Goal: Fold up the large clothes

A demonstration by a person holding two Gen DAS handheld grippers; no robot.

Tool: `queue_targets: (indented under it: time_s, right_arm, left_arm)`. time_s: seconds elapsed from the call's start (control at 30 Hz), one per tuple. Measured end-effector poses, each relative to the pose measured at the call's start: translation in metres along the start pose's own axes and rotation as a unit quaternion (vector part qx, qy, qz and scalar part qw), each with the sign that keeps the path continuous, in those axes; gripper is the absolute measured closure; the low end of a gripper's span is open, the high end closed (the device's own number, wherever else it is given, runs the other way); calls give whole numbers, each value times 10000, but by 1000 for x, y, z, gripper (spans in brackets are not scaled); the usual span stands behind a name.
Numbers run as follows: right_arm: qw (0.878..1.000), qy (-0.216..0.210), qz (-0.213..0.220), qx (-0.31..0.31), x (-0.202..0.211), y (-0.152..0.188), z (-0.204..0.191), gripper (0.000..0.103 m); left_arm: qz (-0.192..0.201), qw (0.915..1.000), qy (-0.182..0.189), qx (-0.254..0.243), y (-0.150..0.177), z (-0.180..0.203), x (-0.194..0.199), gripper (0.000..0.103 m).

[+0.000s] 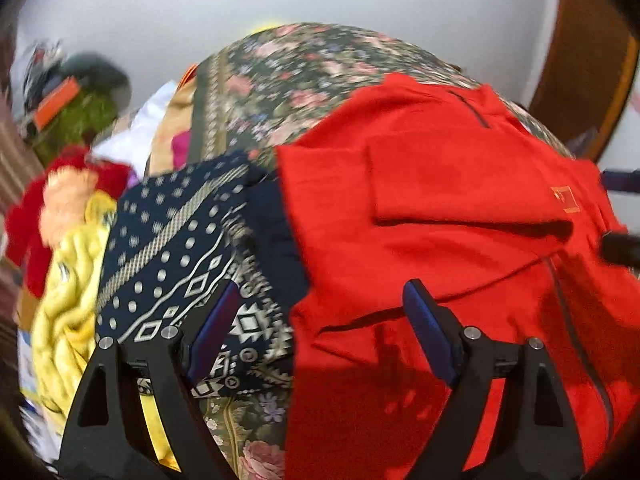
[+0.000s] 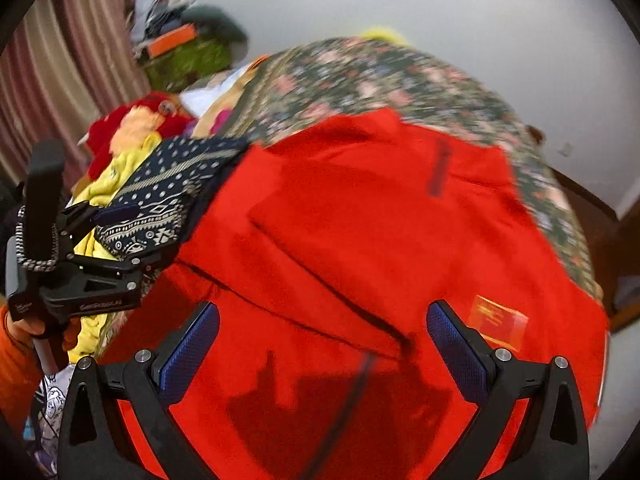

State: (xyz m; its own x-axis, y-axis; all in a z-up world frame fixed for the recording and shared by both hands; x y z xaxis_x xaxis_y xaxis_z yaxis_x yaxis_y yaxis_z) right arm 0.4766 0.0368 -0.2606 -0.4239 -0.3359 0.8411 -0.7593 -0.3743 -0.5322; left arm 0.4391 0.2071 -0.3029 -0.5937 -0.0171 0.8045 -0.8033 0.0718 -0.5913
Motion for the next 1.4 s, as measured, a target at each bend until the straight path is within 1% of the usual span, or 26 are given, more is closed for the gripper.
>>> queue_targets:
  time_s: [0.07, 0.1, 0.2, 0.27, 0.33, 0.4, 0.43, 0.47, 0.5, 0.53, 0.57, 0.6, 0.67, 0.73, 0.8, 0.83, 0.9, 0.97, 1.13, 1.23, 1.33, 1.4]
  right_arm:
    - [9997, -47, -165, 164, -29, -9, -19, 0]
    - [9994, -5, -248, 254, -46, -13, -26, 0]
    - [9979, 152, -464, 435, -88, -21, -37, 1]
    - [9965, 287, -559, 548, -110, -25, -40, 3]
    - [9945, 484, -545, 748, -130, -30, -42, 4]
    - [9908, 779, -344, 1053, -140, -38, -45, 5]
    - [9885, 870, -236, 1213, -143, -42, -47, 10]
    - [9863, 947, -148, 1340, -145, -45, -49, 21]
    - [9836, 1037, -107, 1468, -149, -47, -51, 28]
    - [9818, 1082, -123, 1555, -154, -48, -50, 39]
    - [9806, 1124, -122, 1602, -157, -49, -50, 47]
    - [9794, 1177, -90, 1641, -160, -51, -48, 53]
    - [9774, 1211, -8, 1730, -163, -54, -47, 74]
    - [9826, 1095, 22, 1502, -155, -57, -41, 90]
    - [9921, 741, 107, 1011, -138, -61, -31, 93]
    - [9940, 644, 150, 868, -131, -62, -28, 94]
    - [9973, 415, 370, 476, -104, -68, -13, 94]
    - [9981, 258, 516, 202, -79, -71, 0, 95]
    - [9944, -207, 909, -493, -5, -71, 41, 95]
    - [9907, -267, 1126, -716, 30, -66, 65, 95]
    - [9861, -228, 1321, -980, 63, -54, 98, 95]
    - [9838, -174, 1352, -1161, 75, -43, 120, 95]
  left_arm:
    - [-20, 9997, 97, 233, 7, -13, -8, 19]
    - [-20, 9995, 114, 293, 10, -17, -11, 19]
    - [-18, 9992, 43, 392, 17, -30, -19, 19]
    - [14, 9992, -52, 386, 20, -39, -21, 19]
    - [48, 9993, -88, 365, 22, -45, -23, 19]
    - [59, 9993, -106, 363, 23, -50, -25, 19]
    - [65, 9993, -95, 366, 23, -50, -26, 19]
    - [66, 9993, -72, 359, 22, -50, -28, 19]
    - [70, 9993, -64, 353, 21, -49, -29, 19]
    - [83, 9994, -59, 338, 19, -47, -31, 19]
    - [88, 9994, -59, 329, 18, -46, -32, 19]
    - [95, 9994, -54, 320, 16, -44, -34, 19]
    - [122, 9995, -45, 293, 12, -38, -36, 19]
    - [145, 9994, -24, 311, 9, -34, -36, 19]
    - [114, 9992, 93, 376, 6, -28, -39, 19]
    - [73, 9990, 181, 391, 5, -22, -41, 19]
    - [16, 9992, 172, 357, 3, -16, -43, 19]
    - [23, 9994, 157, 313, -2, -8, -41, 19]
    - [179, 9991, 287, 238, -20, 15, -25, 19]
    - [227, 9992, 288, 127, -31, 32, -17, 19]
    - [131, 9991, 368, 142, -36, 48, -21, 19]
    - [4, 9996, 269, 132, -35, 55, -30, 19]
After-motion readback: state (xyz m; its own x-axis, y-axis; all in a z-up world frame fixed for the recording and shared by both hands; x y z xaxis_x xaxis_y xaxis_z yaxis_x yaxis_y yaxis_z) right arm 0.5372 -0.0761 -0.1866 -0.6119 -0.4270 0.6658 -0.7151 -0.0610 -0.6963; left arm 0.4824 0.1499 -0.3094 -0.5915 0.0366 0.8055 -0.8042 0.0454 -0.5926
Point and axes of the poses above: each gripper's, at about its wrist camera, not at the fingertips, and x roughly against the way its jaws point, z to its right, y to its underside, the point moved 10 cm from there along -x, roughly the way its jaws point, and after that the axes turned 5 degrees about -x, right-handed, at the moved point
